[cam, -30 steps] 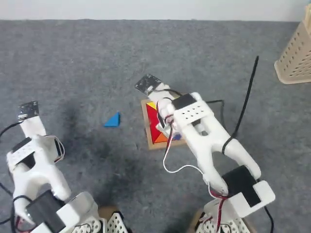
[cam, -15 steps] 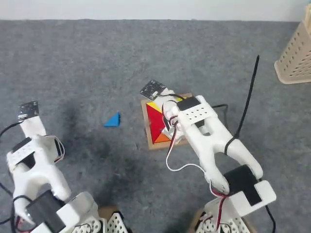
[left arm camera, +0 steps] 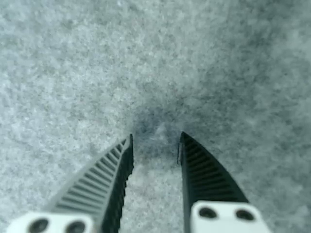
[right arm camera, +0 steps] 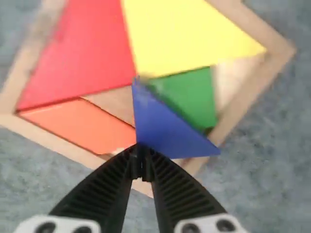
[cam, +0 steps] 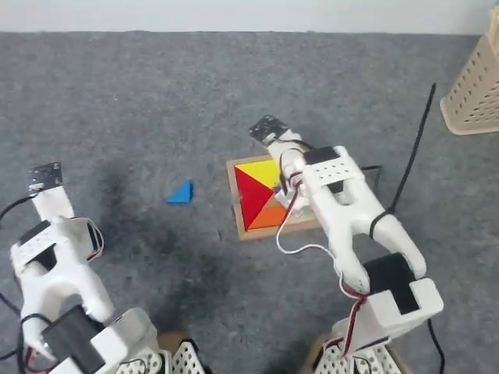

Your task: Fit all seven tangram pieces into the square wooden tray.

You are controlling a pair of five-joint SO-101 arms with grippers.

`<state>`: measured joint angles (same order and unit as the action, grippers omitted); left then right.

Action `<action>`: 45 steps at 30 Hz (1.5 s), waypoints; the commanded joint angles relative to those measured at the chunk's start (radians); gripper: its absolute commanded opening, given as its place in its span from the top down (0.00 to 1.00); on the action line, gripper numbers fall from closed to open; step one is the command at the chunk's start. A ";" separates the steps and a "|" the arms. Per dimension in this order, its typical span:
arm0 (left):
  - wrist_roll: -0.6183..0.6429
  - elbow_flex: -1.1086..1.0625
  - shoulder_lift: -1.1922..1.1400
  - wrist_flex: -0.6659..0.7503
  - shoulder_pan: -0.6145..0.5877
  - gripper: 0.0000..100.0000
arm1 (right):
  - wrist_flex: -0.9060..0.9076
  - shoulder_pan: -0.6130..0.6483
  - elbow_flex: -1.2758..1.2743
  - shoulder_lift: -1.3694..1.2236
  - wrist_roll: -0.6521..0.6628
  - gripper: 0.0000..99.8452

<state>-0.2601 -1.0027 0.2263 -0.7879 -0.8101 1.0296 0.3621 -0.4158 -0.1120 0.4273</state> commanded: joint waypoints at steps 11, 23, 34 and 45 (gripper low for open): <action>-0.011 -0.002 0.043 0.015 0.003 0.85 | 0.148 -0.021 0.345 -0.016 -0.094 0.99; -0.011 -0.002 0.041 0.015 0.003 0.85 | 0.016 0.042 0.161 -0.018 -0.086 0.99; -0.011 -0.002 0.041 0.015 0.003 0.85 | -0.005 -0.007 0.100 -0.007 -0.086 0.99; -0.011 -0.002 0.041 0.015 0.003 0.85 | 0.058 0.084 0.265 -0.016 -0.157 0.99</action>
<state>-0.2601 -1.0027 0.2263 -0.7879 -0.8101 1.0833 0.3790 -0.2424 -0.1473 0.3076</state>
